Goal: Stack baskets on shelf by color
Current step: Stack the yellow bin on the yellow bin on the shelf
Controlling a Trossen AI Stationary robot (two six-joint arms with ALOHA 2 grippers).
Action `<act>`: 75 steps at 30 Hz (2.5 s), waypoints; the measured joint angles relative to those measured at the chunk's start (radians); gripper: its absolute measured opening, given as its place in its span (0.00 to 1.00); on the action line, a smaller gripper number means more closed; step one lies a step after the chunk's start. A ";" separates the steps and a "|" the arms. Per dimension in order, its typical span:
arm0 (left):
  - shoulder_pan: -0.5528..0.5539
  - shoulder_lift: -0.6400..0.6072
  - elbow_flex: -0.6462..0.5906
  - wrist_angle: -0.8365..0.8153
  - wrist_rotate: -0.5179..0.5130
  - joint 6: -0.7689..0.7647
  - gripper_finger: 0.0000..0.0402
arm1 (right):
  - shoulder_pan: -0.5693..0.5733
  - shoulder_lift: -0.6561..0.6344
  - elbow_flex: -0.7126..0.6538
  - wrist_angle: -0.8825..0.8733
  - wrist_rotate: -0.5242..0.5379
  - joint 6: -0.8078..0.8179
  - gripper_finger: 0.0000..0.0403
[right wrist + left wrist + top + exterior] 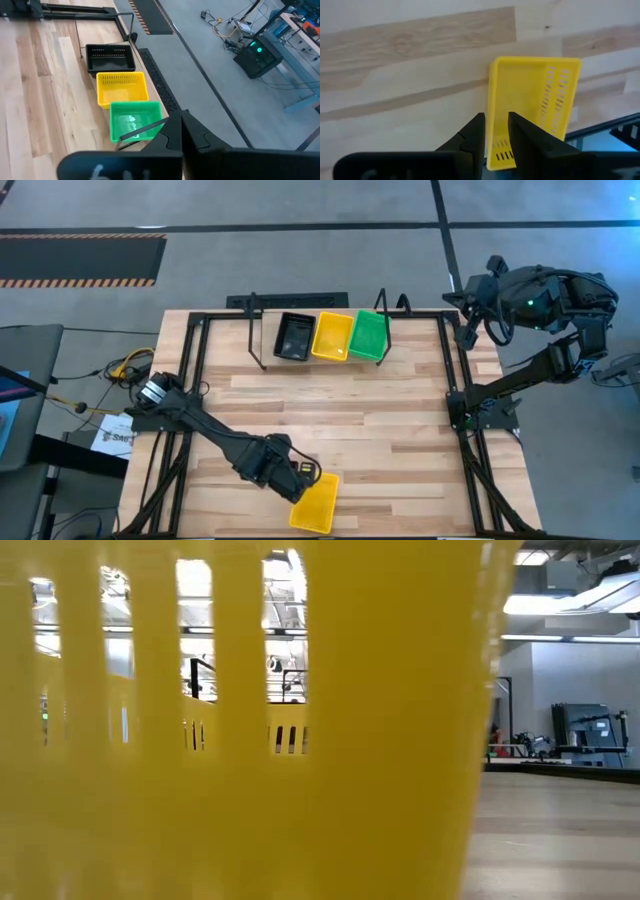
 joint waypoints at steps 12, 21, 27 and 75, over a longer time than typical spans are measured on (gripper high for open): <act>0.012 0.122 0.000 0.116 0.064 0.010 0.18 | 0.000 0.000 0.000 0.000 0.000 -0.022 0.01; 0.015 0.161 -0.001 0.128 0.071 0.028 0.18 | 0.000 0.000 0.000 0.000 0.000 -0.021 0.01; 0.017 0.181 0.000 0.140 0.079 0.028 0.18 | 0.000 0.000 0.000 0.000 0.000 -0.035 0.01; 0.550 -0.224 0.198 -0.391 -0.542 0.668 0.00 | 0.000 0.000 0.000 0.001 0.001 -0.010 0.01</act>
